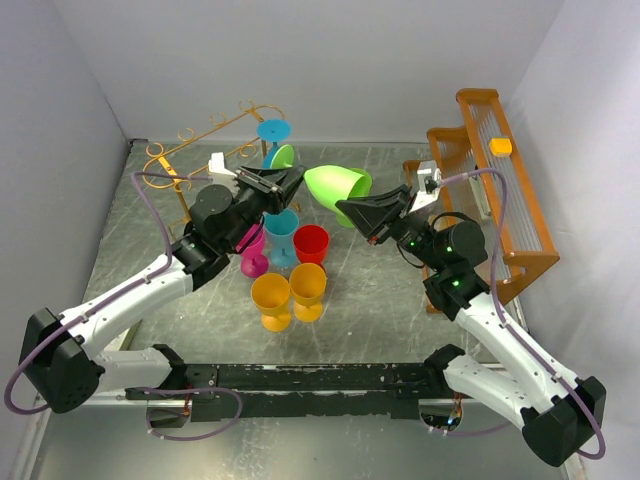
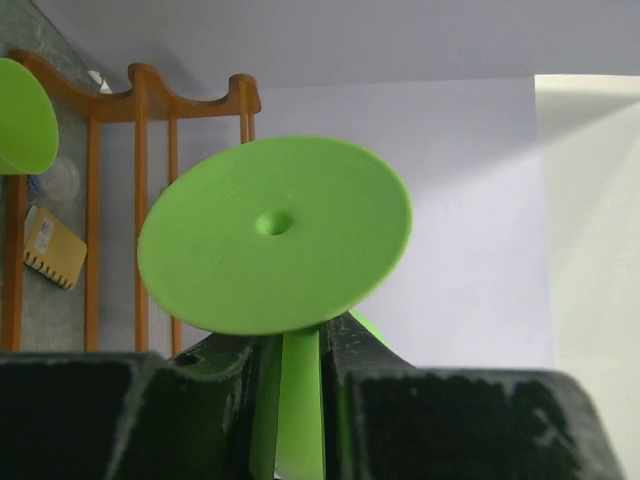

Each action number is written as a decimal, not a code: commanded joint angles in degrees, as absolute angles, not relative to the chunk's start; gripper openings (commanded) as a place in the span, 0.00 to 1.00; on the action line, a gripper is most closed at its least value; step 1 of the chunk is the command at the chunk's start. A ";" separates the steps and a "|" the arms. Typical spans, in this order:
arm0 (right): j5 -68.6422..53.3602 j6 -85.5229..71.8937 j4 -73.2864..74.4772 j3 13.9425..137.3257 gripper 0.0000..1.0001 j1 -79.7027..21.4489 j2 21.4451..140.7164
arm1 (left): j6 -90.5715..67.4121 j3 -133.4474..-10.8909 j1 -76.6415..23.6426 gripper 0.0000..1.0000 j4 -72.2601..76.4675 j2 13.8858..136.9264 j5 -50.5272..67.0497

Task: Place the wine glass upside down on the wine glass rack

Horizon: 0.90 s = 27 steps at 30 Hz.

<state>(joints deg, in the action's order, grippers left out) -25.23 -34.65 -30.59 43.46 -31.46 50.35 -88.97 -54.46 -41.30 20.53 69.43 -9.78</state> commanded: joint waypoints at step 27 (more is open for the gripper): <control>-8.32 -23.08 12.63 59.03 0.66 -32.00 49.09 | -24.30 -60.97 -38.44 0.07 17.63 61.22 -3.92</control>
<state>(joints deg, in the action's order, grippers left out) -11.35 -25.82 4.82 54.74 -31.86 47.59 -43.94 -57.78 -38.68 18.04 63.31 -11.20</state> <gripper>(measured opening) 0.658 0.115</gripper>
